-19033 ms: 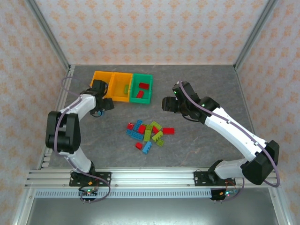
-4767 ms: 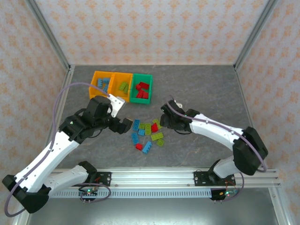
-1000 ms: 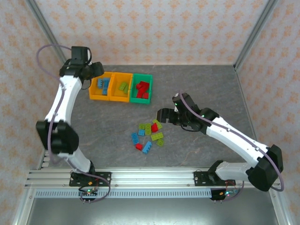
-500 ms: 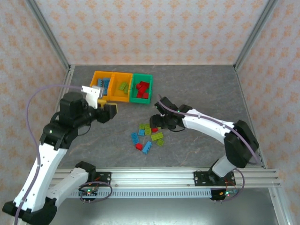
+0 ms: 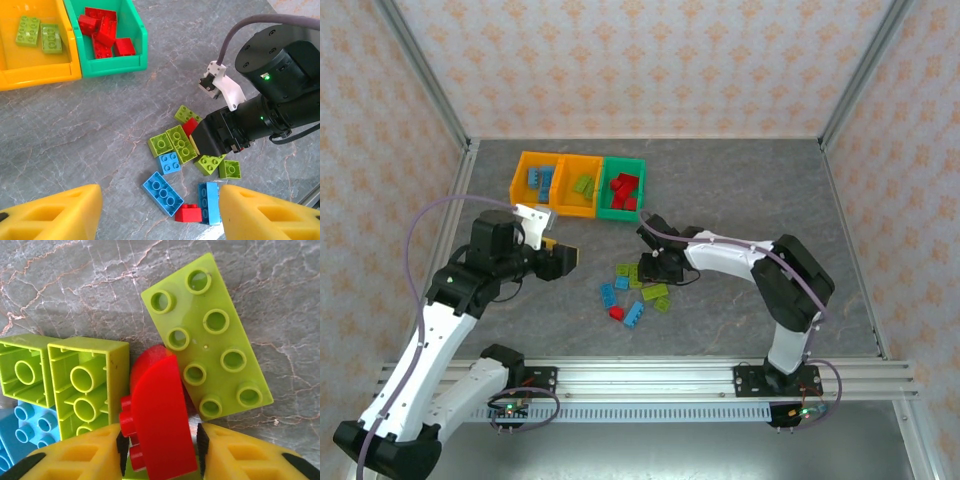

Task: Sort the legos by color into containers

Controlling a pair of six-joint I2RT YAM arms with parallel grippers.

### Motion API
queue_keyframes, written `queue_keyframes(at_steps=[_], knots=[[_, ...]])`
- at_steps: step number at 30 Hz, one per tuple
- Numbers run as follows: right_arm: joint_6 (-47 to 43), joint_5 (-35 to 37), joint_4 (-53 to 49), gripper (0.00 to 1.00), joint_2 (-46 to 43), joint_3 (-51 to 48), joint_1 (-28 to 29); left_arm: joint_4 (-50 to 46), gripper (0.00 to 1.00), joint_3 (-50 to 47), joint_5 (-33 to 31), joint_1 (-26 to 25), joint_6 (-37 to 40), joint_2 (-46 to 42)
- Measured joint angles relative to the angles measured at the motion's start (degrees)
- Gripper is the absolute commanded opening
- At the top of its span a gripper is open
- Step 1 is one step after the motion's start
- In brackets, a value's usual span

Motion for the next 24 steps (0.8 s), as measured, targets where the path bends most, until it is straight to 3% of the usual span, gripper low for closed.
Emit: queue_keyframes(at_steps=[6, 15, 18, 24], knots=[[-0.04, 0.74, 0.42, 0.25, -1.84, -0.11, 0.0, 0.0, 0.64, 0.0, -0.04, 0.0, 0.02, 0.0], [-3.69, 4.85, 2.93, 0.24, -15.3, 0.59, 0.0, 0.0, 0.65, 0.0, -0.81, 0.0, 0.02, -0.04], [-7.21, 7.43, 2.89, 0.24, -11.93, 8.07, -0.24, 0.0, 0.65, 0.0, -1.22, 0.0, 0.0, -0.04], [-11.98, 9.84, 5.44, 0.26, 6.32, 29.35, -4.09, -0.48, 0.66, -0.07, -3.96, 0.0, -0.02, 0.15]])
